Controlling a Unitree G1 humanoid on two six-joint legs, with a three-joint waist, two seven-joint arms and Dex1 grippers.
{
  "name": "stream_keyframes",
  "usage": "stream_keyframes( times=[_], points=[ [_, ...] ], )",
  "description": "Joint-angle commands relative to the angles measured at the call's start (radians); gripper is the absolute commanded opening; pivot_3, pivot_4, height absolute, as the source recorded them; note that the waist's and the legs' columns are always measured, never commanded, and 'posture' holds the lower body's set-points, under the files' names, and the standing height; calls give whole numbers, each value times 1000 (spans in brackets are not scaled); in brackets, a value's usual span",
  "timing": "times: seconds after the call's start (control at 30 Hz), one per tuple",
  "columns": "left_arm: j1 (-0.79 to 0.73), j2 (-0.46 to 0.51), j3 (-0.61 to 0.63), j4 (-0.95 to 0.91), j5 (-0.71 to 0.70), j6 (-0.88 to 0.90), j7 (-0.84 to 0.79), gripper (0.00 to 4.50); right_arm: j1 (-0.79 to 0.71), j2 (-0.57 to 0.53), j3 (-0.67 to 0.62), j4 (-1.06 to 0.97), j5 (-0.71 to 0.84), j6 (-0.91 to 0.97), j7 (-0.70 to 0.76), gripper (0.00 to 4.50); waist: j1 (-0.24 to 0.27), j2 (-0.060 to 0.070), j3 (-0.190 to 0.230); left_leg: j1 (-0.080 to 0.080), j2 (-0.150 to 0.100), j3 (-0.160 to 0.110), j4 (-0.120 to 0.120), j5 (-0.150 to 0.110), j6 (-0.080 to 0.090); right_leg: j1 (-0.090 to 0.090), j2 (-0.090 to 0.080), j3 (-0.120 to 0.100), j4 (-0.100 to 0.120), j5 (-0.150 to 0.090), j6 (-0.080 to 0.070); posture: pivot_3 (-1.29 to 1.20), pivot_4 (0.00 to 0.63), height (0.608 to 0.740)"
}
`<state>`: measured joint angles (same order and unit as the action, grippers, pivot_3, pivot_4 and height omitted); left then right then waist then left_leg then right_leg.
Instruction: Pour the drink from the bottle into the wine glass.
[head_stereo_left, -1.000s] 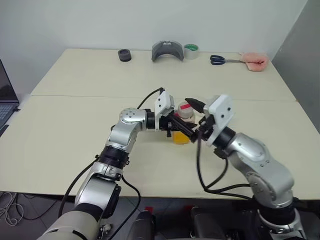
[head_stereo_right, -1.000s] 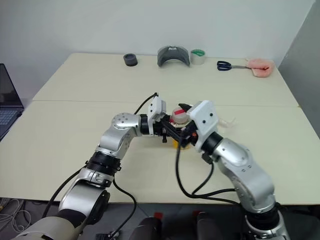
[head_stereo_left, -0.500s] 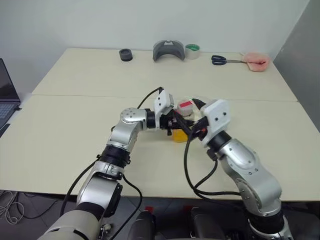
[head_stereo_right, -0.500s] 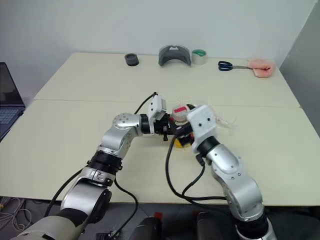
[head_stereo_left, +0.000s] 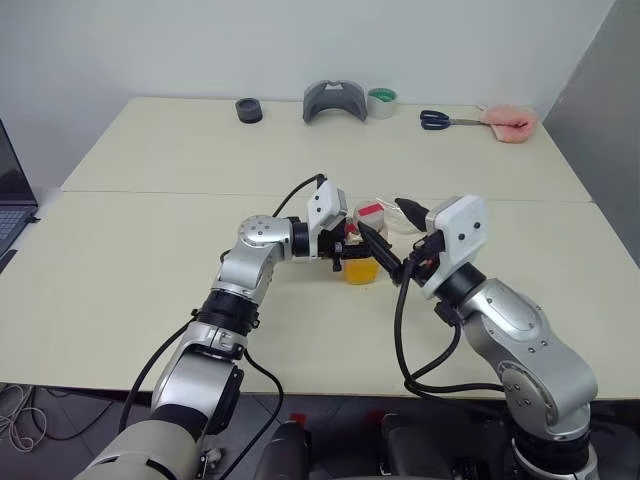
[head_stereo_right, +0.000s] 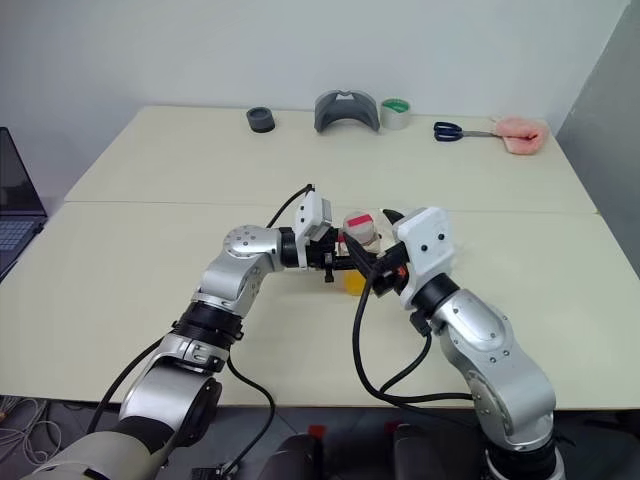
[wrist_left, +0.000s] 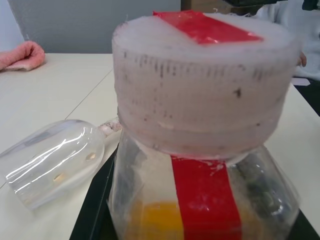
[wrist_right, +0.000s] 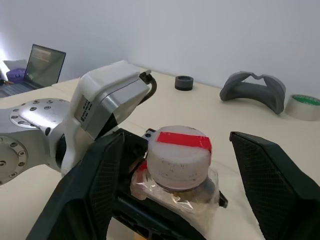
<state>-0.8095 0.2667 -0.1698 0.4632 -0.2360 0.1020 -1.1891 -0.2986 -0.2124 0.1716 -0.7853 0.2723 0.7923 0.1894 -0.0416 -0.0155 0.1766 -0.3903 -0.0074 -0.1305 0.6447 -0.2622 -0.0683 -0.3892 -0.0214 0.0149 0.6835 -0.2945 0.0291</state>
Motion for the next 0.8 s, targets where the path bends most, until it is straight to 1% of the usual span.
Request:
stream_keyframes(
  times=[0.03, 0.3, 0.63, 0.73, 0.8],
  points=[
    [-35, -3, 10, -25, -4, -19, 2, 1743, -26, 18, 35, 36, -54, -40, -37, 3594, 0, 0, 0, 0, 0, 0, 0, 0, 0, 0, 0, 0, 0, 0, 0, 0, 150, 740],
    [-37, -2, 10, -27, -3, -15, 2, 1743, -54, 62, 72, 126, -159, -141, -87, 3594, 0, 0, 0, 0, 0, 0, 0, 0, 0, 0, 0, 0, 0, 0, 0, 0, 150, 740],
    [-38, 1, 9, -26, -3, -13, -2, 1743, -65, 90, 84, 168, -200, -189, -78, 3594, 0, 0, 0, 0, 0, 0, 0, 0, 0, 0, 0, 0, 0, 0, 0, 0, 150, 740],
    [-38, 2, 10, -26, -3, -12, -4, 1743, -66, 87, 90, 172, -206, -192, -68, 2993, 0, 0, 0, 0, 0, 0, 0, 0, 0, 0, 0, 0, 0, 0, 0, 0, 150, 740],
    [-38, 4, 10, -25, -4, -12, -5, 1743, -65, 85, 94, 172, -207, -193, -59, 2318, 0, 0, 0, 0, 0, 0, 0, 0, 0, 0, 0, 0, 0, 0, 0, 0, 150, 740]
  ],
)
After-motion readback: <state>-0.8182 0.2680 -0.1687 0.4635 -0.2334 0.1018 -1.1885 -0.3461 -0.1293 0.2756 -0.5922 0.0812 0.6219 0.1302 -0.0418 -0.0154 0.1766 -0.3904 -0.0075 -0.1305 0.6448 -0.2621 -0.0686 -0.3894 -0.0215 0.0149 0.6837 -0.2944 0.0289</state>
